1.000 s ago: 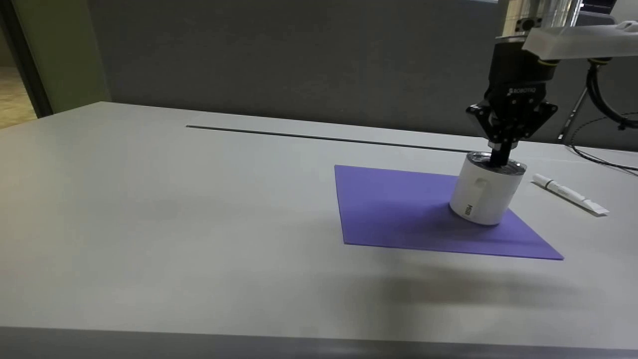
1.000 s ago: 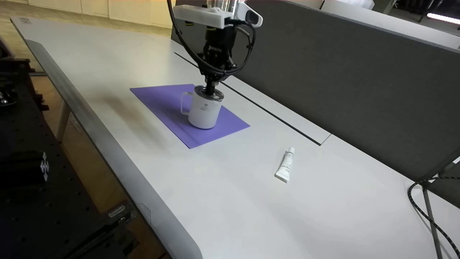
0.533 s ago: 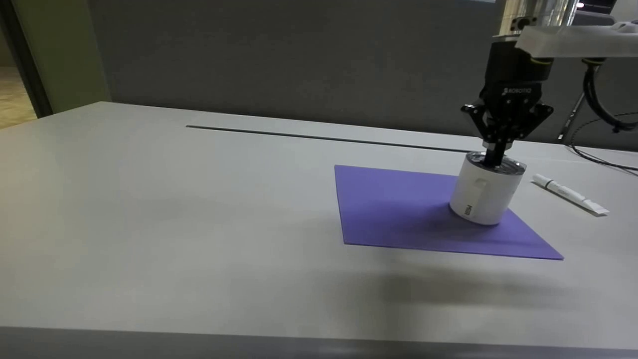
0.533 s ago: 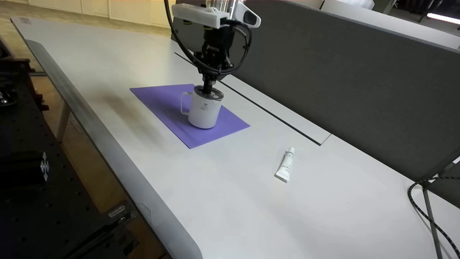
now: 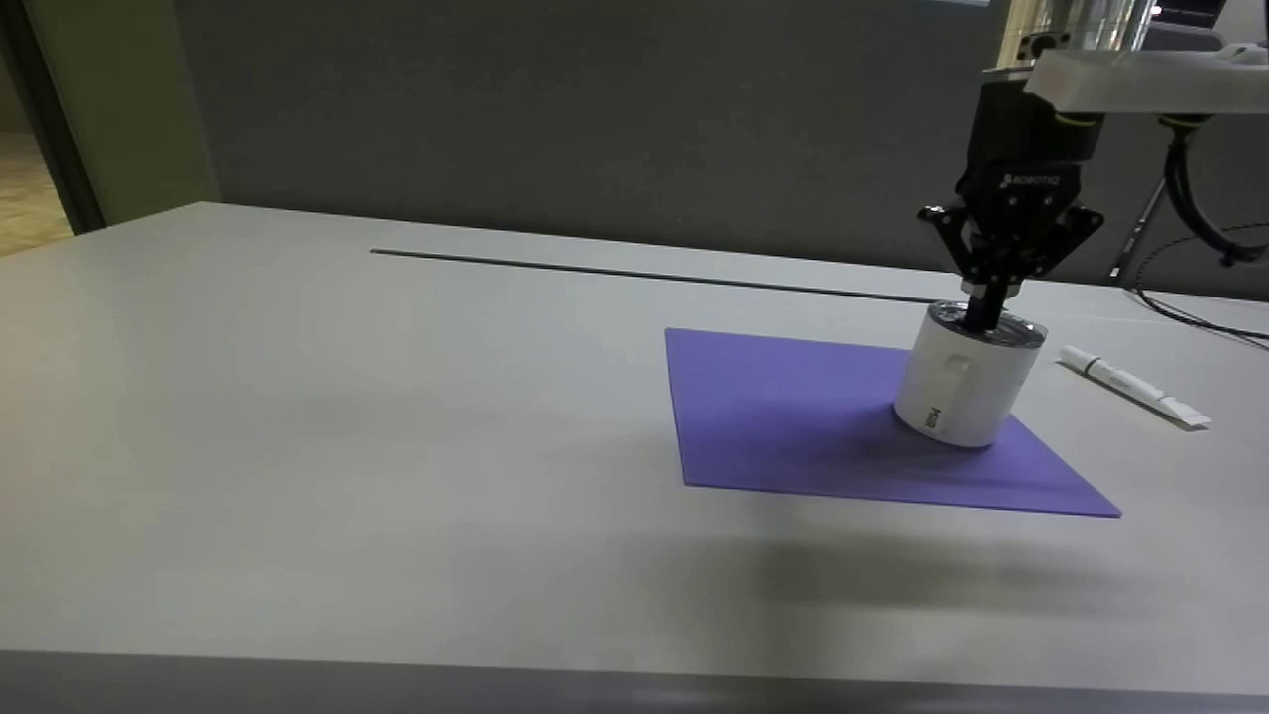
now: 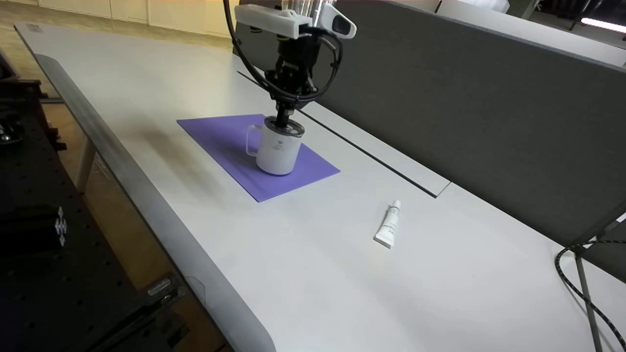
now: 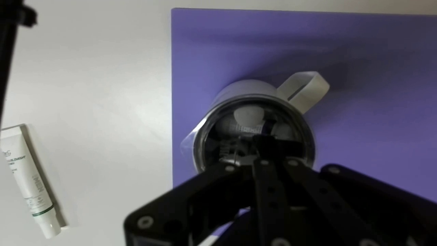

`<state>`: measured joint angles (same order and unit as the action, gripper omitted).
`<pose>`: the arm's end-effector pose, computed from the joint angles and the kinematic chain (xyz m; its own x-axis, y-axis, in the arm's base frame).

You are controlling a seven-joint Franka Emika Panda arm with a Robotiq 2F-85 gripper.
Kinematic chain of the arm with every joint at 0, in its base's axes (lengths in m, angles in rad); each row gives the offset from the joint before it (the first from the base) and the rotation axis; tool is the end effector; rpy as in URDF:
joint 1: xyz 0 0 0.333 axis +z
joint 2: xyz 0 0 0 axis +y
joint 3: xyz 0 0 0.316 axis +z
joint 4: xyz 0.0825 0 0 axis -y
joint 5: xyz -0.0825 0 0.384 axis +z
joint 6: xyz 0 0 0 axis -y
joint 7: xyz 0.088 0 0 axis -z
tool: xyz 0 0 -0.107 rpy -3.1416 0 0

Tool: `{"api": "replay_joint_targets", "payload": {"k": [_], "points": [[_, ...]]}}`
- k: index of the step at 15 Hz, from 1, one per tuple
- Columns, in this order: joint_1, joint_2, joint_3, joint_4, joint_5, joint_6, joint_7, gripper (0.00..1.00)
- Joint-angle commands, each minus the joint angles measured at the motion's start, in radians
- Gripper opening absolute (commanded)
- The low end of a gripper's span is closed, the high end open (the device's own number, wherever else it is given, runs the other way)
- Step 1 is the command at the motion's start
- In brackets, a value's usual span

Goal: Slide the black thing on the top of the cup

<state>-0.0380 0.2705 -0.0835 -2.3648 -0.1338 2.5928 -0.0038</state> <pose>0.5021 -0.0600 0.2093 0.9988 -0.0015 -0.0481 0.0026 -0.9962 0.0867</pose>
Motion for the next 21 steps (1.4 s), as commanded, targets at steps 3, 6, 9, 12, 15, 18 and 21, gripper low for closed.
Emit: {"api": "replay_joint_targets", "payload": {"k": [3,6,9,12,15,18,21], "points": [[0.006,-0.029,-0.025,0.036,-0.027,0.016,0.046,0.0],[-0.005,-0.054,-0.022,0.067,-0.005,0.002,0.023,0.0],[-0.02,-0.079,-0.005,0.103,0.037,-0.092,-0.029,0.26],[-0.021,-0.093,-0.007,0.126,0.035,-0.149,-0.038,0.45],[-0.023,-0.104,-0.008,0.14,0.032,-0.193,-0.05,0.66],[-0.027,-0.11,-0.007,0.149,0.035,-0.219,-0.063,0.88],[-0.029,-0.111,-0.007,0.154,0.033,-0.237,-0.076,1.0]]}}
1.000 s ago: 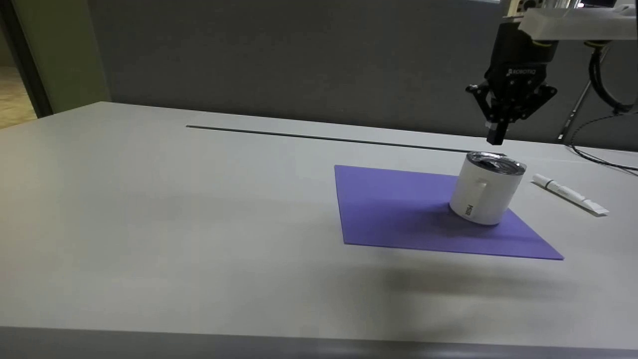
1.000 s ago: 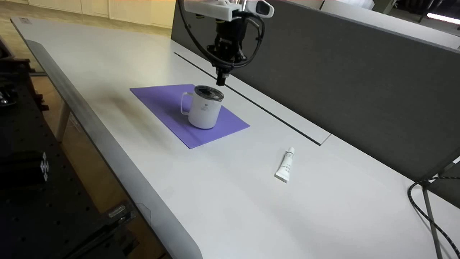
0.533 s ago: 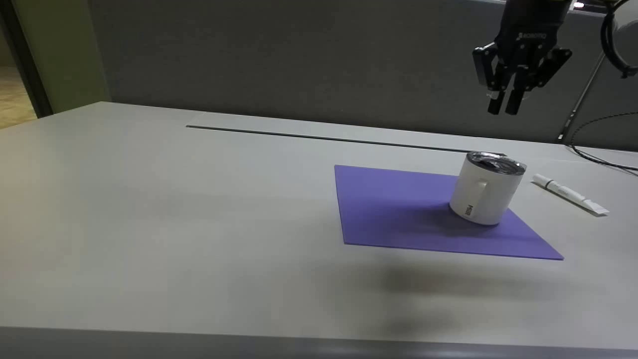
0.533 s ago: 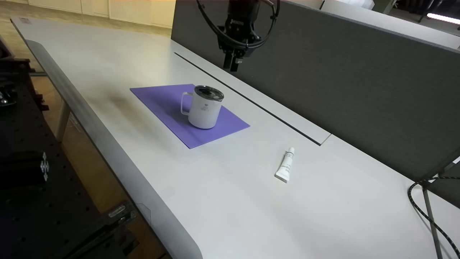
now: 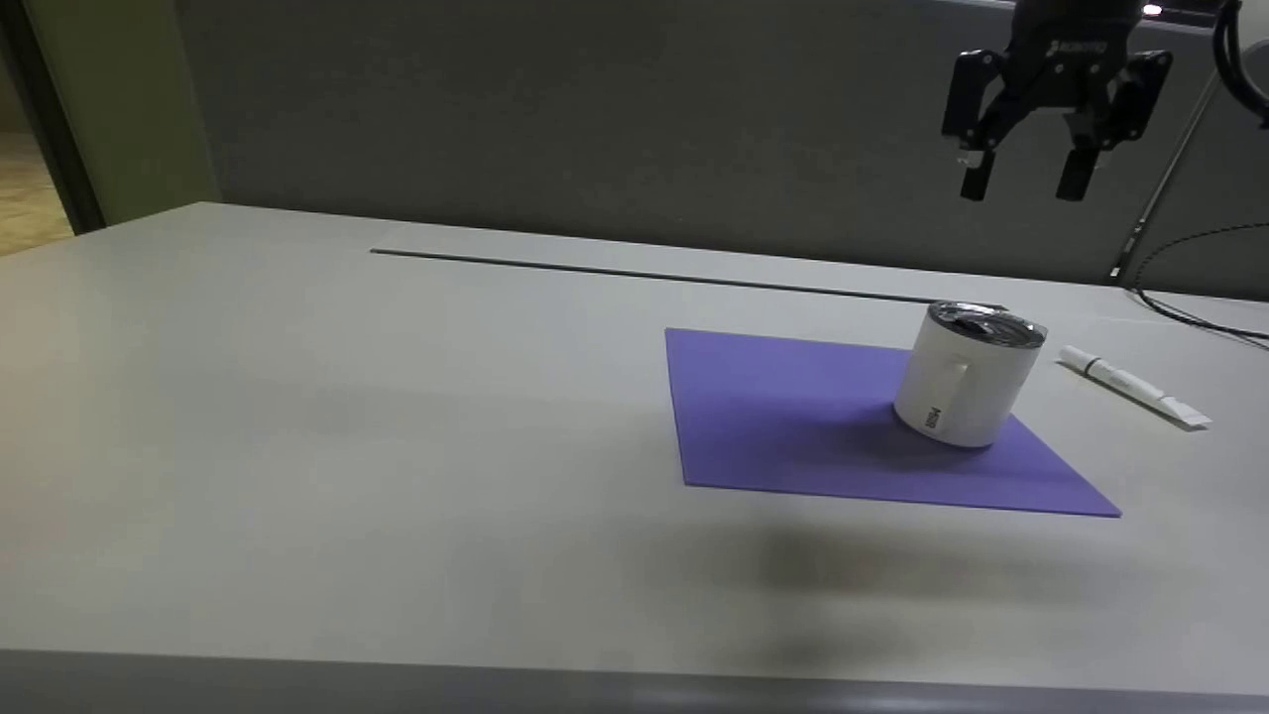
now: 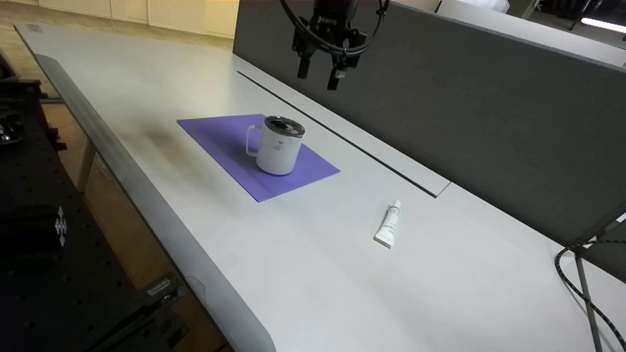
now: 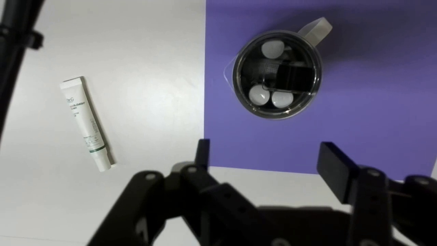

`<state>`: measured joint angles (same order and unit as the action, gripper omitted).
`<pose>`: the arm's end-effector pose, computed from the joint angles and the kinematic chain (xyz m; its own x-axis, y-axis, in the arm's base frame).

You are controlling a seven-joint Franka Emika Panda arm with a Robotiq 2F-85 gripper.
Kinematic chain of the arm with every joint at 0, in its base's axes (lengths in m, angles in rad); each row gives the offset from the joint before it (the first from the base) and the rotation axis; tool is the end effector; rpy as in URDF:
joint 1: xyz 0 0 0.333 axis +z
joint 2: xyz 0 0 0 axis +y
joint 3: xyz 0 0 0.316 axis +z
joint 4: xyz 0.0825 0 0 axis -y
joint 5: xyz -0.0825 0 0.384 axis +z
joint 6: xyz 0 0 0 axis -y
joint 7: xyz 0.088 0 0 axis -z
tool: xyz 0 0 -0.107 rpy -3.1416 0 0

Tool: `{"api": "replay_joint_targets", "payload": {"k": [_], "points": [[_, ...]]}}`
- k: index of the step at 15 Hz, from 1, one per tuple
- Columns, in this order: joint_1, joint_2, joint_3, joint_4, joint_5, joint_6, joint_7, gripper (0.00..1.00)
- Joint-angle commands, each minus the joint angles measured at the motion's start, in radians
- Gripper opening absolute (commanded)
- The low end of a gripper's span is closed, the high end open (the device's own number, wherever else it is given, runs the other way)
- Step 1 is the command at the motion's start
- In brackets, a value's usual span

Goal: Slide the black thing on the top of the cup

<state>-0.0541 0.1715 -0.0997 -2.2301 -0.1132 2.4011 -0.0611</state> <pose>0.5366 -0.0838 0.2958 0.9999 -0.0081 -0.0099 -0.0071 -0.9957 0.0927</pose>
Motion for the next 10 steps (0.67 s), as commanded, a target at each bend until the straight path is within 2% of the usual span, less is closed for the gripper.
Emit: {"api": "replay_joint_targets", "payload": {"k": [1,5,7,8,10], "points": [[-0.013,-0.013,0.009,0.021,0.012,-0.049,-0.021,1.0],[-0.012,-0.017,0.008,0.027,-0.008,-0.083,-0.042,1.0],[-0.006,-0.015,0.006,0.039,-0.032,-0.137,-0.036,1.0],[-0.011,-0.002,0.009,0.02,-0.011,-0.08,-0.04,1.0],[-0.011,-0.003,0.01,0.024,-0.02,-0.104,-0.04,1.0]]}}
